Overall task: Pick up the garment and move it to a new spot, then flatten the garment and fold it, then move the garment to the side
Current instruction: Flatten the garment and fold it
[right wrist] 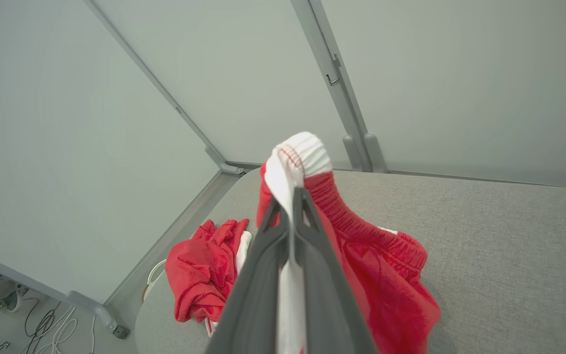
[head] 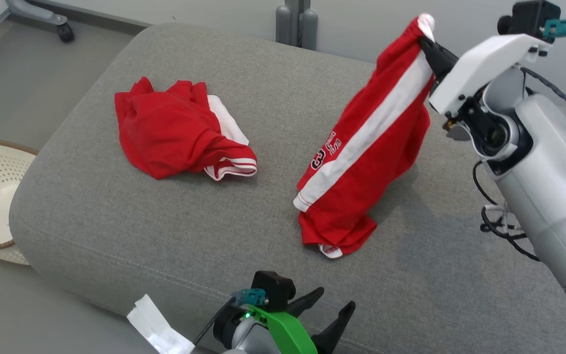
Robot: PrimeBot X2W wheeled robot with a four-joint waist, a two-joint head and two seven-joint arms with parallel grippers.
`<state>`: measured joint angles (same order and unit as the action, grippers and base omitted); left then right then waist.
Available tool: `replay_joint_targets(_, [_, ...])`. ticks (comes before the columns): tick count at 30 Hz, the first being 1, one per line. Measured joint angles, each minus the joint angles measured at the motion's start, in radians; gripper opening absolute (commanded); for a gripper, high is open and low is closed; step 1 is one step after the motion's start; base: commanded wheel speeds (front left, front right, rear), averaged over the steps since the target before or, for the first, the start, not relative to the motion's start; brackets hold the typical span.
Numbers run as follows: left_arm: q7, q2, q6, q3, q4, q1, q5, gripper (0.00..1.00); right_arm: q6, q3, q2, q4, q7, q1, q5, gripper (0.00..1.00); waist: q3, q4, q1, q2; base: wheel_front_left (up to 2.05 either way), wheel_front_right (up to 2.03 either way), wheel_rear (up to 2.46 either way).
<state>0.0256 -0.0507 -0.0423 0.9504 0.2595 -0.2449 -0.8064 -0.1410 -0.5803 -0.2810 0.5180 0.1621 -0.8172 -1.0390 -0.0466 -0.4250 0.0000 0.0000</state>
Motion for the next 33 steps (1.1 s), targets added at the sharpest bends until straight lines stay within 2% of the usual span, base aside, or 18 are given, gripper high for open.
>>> replay_joint_targets(7, [0.0, -0.006, 0.008, -0.016, -0.003, 0.0, -0.006, 1.0, 0.003, 0.008, -0.014, 0.036, -0.016, 0.125, -0.002, 0.0, 0.013, 0.038, 0.0, 0.0, 0.0, 0.0, 0.0])
replay_joint_targets(14, [-0.02, -0.035, 0.026, -0.047, -0.015, -0.009, 0.011, 1.0, 0.003, 0.043, -0.016, 0.038, -0.056, 0.21, -0.013, 0.0, 0.004, 0.116, 0.0, 0.0, 0.0, 0.0, 0.0])
replay_joint_targets(20, [-0.045, -0.066, 0.046, -0.084, -0.013, -0.087, 0.041, 1.0, 0.003, 0.07, -0.024, 0.048, -0.09, 0.242, -0.008, 0.0, -0.019, 0.192, 0.0, 0.0, 0.0, 0.0, 0.0])
replay_joint_targets(26, [-0.059, -0.105, 0.043, -0.071, 0.019, -0.187, 0.147, 1.0, 0.003, 0.069, 0.0, 0.043, -0.126, 0.275, 0.004, 0.0, -0.066, 0.274, 0.0, 0.0, 0.0, 0.0, 0.0])
replay_joint_targets(33, [-0.059, -0.123, 0.026, -0.038, 0.071, -0.217, 0.188, 1.0, 0.003, 0.074, 0.036, 0.026, -0.154, 0.299, 0.002, 0.0, -0.128, 0.333, 0.0, 0.0, 0.0, 0.0, 0.0])
